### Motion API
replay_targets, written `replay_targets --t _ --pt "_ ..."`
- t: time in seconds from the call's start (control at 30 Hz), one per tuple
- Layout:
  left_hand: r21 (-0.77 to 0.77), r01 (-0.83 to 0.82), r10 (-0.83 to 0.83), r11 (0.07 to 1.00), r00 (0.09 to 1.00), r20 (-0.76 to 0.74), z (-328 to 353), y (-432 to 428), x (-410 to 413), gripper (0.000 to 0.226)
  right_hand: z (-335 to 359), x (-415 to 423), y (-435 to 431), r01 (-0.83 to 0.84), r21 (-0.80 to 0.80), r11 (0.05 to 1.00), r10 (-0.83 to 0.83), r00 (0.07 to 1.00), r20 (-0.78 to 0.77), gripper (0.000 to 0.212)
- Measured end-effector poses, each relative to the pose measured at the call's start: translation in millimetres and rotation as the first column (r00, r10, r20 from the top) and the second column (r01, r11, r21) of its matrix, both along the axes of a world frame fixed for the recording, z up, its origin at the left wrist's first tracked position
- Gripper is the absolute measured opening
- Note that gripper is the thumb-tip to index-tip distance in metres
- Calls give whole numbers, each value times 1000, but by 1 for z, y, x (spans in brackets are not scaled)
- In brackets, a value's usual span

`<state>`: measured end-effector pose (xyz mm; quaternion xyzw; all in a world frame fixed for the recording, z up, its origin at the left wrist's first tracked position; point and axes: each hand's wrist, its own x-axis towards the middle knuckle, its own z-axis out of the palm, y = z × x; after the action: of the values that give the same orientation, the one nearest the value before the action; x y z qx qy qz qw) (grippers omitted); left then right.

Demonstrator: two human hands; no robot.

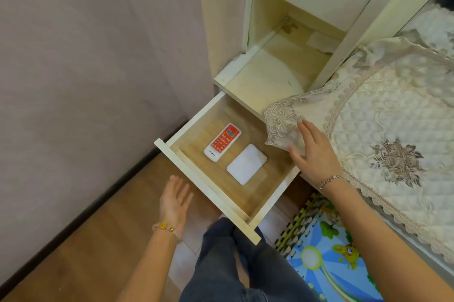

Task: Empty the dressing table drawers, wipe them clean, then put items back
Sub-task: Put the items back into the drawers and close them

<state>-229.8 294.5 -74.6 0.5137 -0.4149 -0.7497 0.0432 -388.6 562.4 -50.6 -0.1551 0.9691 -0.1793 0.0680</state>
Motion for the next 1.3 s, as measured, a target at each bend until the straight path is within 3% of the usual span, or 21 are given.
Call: replay_targets --t 0.1,0.2,0.43,1.03,1.3 --pt "253 -4 -3 967 1000 26 -5 1 2 58 -5 -5 -1 8 2 1000 -8 1000 2 63" --pt "350 14 -18 937 1000 7 -7 0 2 66 -8 -8 -2 18 0 1000 -18 1000 8 66" --pt "379 35 -39 925 999 2 -10 -3 -9 73 -13 -14 3 30 -20 999 -30 999 13 68" --pt "486 176 -102 856 979 -175 -15 36 -117 73 -26 -29 4 -4 71 997 -8 986 166 64" --pt "533 175 -76 828 976 -202 -20 54 -164 71 -33 -25 0 40 54 998 -47 989 138 79"
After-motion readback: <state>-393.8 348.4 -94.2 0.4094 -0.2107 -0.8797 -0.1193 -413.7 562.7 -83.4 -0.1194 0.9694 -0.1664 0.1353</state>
